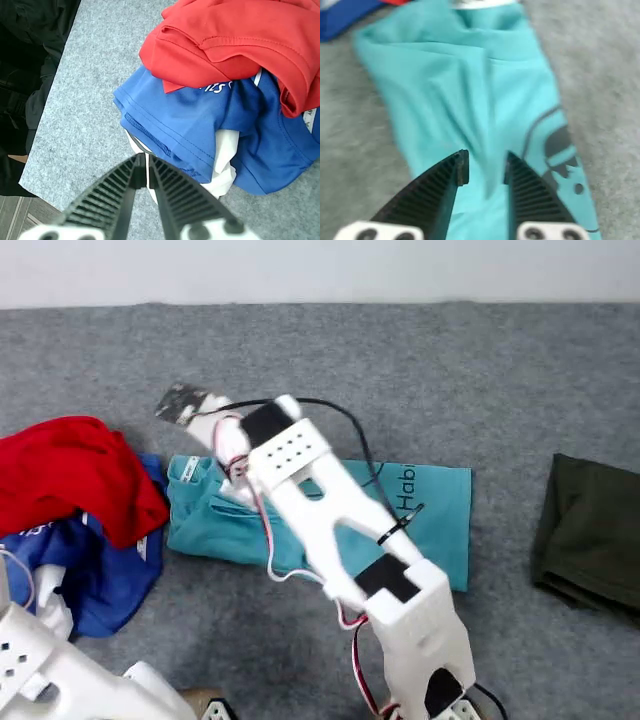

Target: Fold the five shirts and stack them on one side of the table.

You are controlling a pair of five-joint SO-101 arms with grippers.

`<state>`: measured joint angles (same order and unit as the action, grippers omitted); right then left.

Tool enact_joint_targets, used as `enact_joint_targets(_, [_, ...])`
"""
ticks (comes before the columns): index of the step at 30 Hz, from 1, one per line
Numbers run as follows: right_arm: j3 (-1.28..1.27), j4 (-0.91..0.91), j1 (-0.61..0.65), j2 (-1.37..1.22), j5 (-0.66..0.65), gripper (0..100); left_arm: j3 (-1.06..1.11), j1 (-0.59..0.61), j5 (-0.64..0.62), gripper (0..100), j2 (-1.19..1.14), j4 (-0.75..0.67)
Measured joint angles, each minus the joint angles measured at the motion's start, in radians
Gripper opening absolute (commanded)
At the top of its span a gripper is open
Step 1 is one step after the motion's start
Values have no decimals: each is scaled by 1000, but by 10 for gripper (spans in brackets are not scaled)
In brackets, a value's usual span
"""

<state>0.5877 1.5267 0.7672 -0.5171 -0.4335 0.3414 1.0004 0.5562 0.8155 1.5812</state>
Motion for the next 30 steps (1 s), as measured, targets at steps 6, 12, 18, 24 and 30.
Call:
enact_joint_targets(6, [8, 54, 101, -46, 3, 17, 0, 0, 0, 15, 0, 0])
enact_joint_targets(12, [8, -103, 15, -209, -11, 17, 0, 0, 0, 15, 0, 0])
enact_joint_targets(18, [49, -144, -97, -252, -66, 17, 0, 0, 0, 15, 0, 0])
enact_joint_targets(24, [130, 17, -81, -242, -68, 8, 0, 0, 0, 15, 0, 0])
enact_joint_targets(30, [140, 221, -126, -144, 17, 9, 0, 0, 0, 15, 0, 0])
